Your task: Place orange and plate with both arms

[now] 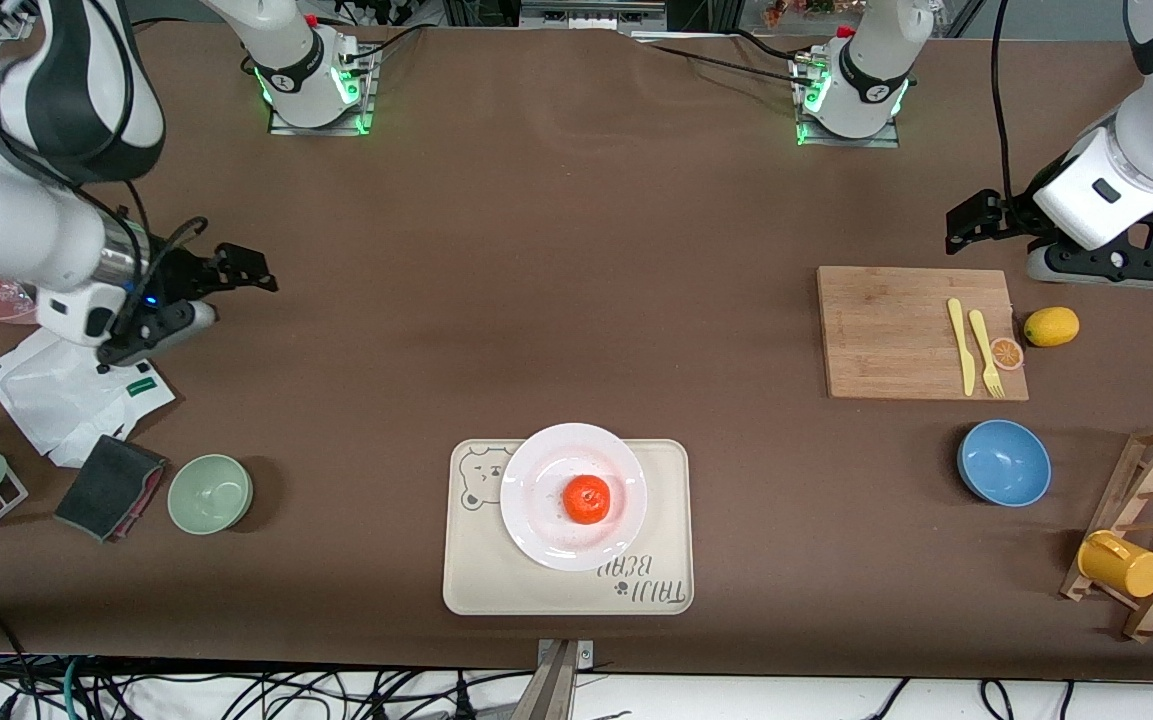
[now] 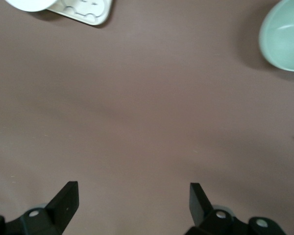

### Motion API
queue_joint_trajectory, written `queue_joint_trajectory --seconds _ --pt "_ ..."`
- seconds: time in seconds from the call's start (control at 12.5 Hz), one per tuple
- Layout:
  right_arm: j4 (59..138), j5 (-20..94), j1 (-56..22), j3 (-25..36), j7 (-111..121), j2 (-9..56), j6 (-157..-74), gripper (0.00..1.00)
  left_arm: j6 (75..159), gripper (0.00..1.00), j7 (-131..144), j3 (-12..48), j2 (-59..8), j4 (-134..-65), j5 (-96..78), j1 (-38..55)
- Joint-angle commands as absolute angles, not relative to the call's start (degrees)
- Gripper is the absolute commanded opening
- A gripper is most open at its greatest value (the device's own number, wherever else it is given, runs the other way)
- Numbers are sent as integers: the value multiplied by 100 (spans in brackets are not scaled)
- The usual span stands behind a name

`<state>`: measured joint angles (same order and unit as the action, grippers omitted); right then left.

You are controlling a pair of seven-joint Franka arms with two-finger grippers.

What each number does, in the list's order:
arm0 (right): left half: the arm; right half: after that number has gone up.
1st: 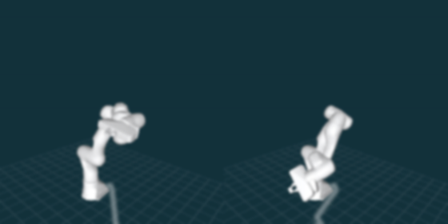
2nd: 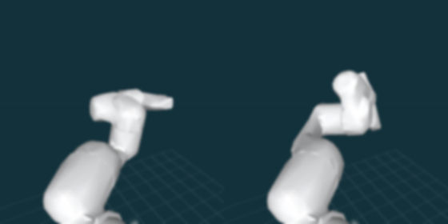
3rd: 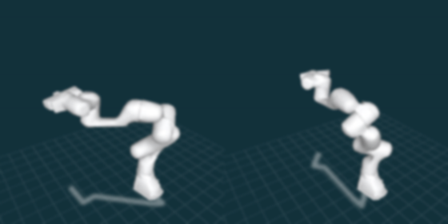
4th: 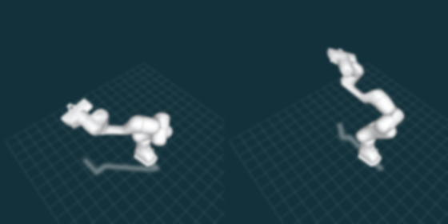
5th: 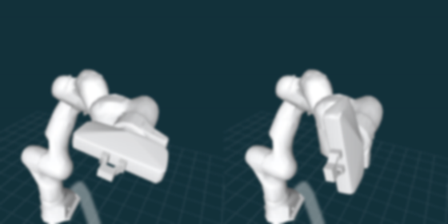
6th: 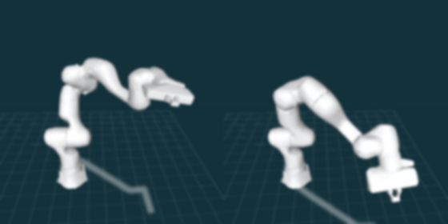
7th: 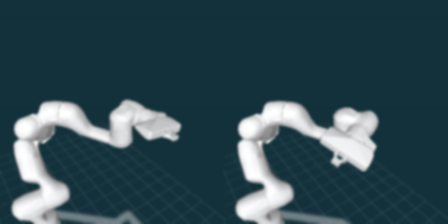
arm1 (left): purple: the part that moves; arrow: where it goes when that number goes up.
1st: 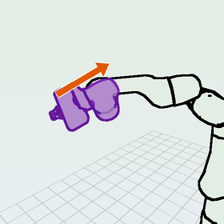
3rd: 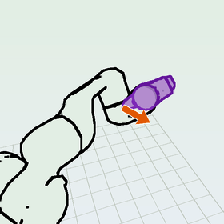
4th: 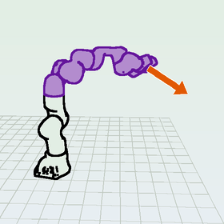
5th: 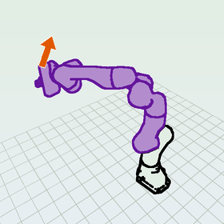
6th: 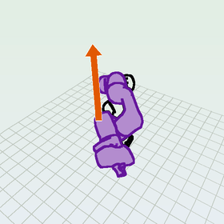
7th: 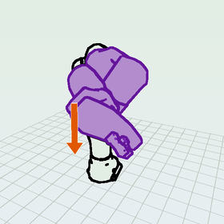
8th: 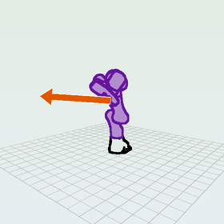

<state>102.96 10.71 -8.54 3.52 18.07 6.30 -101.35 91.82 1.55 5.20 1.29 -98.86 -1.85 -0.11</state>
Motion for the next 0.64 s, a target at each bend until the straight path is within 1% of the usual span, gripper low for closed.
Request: queue_joint_trajectory --seconds 0.0,0.24,0.4,0.56 --pt "9706 502 -888 273 1058 510 -9442 100 9088 100 18 519 167 -9844 -149 -18" --pt "9361 -52 -888 220 625 466 -9141 100 9088 100 18 519 167 -9853 -149 -18" --pt "9352 -79 -888 220 406 343 -8930 100 9088 100 18 519 167 -9844 -149 -18" --pt "9291 -9 -914 228 378 343 -8930 100 9088 100 18 519 167 -9844 -149 -18"
